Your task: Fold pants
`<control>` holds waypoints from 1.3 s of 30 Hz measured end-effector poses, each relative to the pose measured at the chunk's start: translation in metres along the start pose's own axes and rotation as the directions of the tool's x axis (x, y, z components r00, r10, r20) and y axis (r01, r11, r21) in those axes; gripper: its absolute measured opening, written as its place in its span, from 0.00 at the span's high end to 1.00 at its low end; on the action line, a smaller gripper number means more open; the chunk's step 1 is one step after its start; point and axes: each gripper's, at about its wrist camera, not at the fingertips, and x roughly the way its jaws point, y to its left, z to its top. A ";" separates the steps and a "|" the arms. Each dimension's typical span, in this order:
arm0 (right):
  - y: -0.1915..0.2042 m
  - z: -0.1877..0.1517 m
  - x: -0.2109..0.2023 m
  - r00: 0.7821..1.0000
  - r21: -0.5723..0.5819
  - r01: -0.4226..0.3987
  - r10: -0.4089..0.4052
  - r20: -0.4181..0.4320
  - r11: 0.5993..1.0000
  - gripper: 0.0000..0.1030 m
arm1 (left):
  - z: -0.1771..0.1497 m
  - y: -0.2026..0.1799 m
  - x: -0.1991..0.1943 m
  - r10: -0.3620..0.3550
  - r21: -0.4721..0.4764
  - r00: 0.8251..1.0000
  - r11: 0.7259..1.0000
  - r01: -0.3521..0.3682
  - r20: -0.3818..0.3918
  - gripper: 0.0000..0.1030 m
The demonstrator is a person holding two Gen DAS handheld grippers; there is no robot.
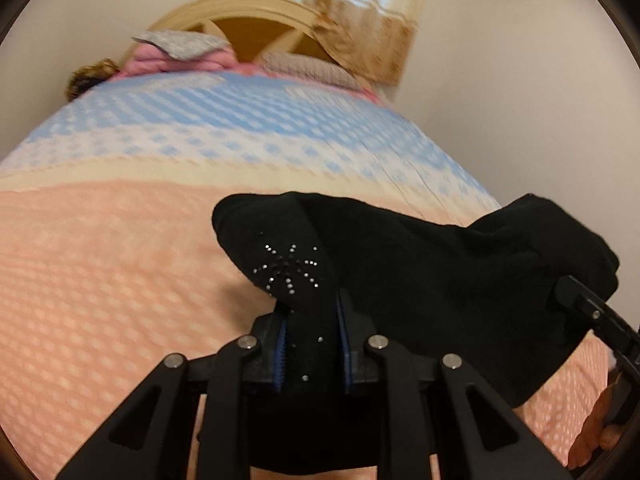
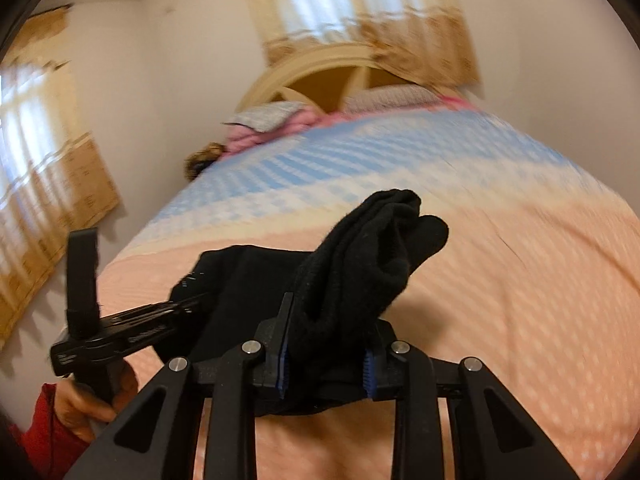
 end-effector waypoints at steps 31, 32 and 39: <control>0.126 -0.004 0.216 0.963 0.213 -0.188 0.222 -0.152 0.959 0.42 | -0.030 0.237 -0.046 0.702 -0.180 0.707 0.687 -0.704 -0.084 0.06; 0.129 -0.005 0.206 0.965 0.216 -0.188 0.221 -0.138 0.958 0.42 | -0.031 0.233 -0.055 0.692 -0.192 0.718 0.697 -0.691 -0.069 0.06; 0.181 -0.035 0.135 0.981 0.080 -0.146 0.155 -0.120 0.986 0.42 | -0.056 0.173 -0.086 0.626 -0.186 0.779 0.771 -0.609 0.042 0.05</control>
